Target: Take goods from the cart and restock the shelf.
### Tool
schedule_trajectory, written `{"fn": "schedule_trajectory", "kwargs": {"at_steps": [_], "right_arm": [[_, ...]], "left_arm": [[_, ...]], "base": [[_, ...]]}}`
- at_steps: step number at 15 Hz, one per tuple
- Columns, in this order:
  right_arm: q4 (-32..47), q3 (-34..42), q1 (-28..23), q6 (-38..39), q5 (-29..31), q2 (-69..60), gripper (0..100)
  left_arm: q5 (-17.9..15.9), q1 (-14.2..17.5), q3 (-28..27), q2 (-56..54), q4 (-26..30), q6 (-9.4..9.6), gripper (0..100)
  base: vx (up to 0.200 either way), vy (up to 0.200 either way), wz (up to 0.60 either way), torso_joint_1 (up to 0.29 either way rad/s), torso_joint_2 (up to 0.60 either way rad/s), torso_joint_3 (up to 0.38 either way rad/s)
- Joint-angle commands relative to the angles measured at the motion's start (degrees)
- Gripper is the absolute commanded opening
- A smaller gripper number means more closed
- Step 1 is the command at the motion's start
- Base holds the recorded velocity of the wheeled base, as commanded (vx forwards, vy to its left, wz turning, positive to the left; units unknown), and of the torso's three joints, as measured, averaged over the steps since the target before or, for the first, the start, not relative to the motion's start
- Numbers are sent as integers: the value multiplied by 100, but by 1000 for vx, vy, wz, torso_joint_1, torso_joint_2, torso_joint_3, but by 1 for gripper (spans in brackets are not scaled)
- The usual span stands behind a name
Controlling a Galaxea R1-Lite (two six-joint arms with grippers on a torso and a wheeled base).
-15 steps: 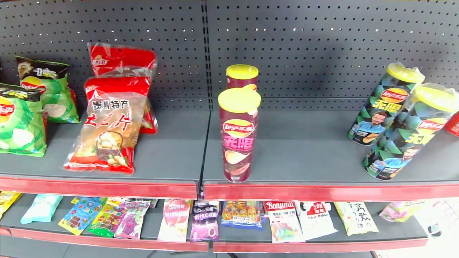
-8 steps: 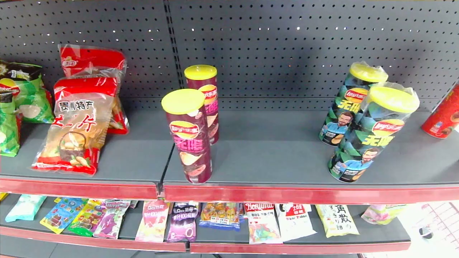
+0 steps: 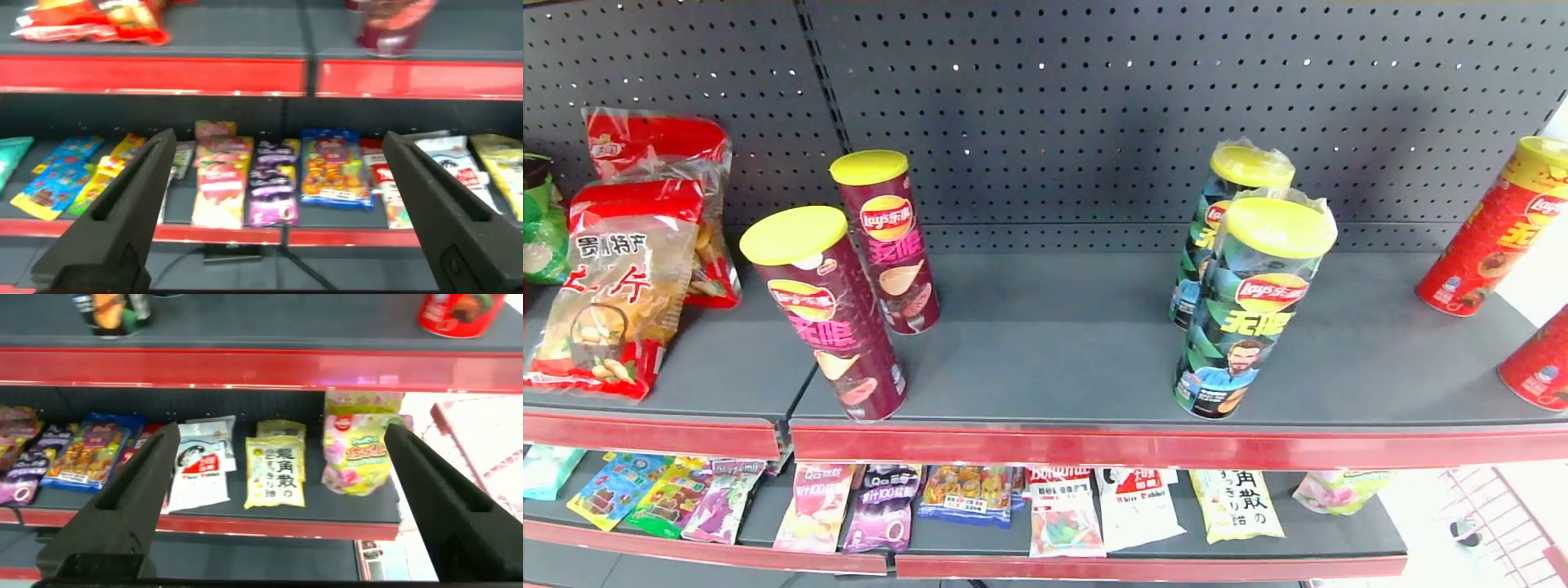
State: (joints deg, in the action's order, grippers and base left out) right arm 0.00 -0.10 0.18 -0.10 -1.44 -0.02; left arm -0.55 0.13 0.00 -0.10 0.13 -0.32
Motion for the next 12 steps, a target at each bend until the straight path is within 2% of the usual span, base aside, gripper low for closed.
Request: {"fn": "schedule_trajectory", "kwargs": {"at_steps": [1, 4, 12], "right_arm": [[-9, 1, -1, 1, -14, 2, 100], [-9, 1, -1, -8, -14, 2, 100], [-9, 1, -1, -8, -6, 2, 100]], "left_arm": [[2, -5, 0, 10, 4, -3, 100], [2, -5, 0, 10, 4, -3, 100], [2, -5, 0, 10, 4, -3, 100]], "base": [[0, 0, -600, 7, 7, -2], [0, 0, -600, 5, 1, 1], [0, 0, 0, 0, 0, 0]]}}
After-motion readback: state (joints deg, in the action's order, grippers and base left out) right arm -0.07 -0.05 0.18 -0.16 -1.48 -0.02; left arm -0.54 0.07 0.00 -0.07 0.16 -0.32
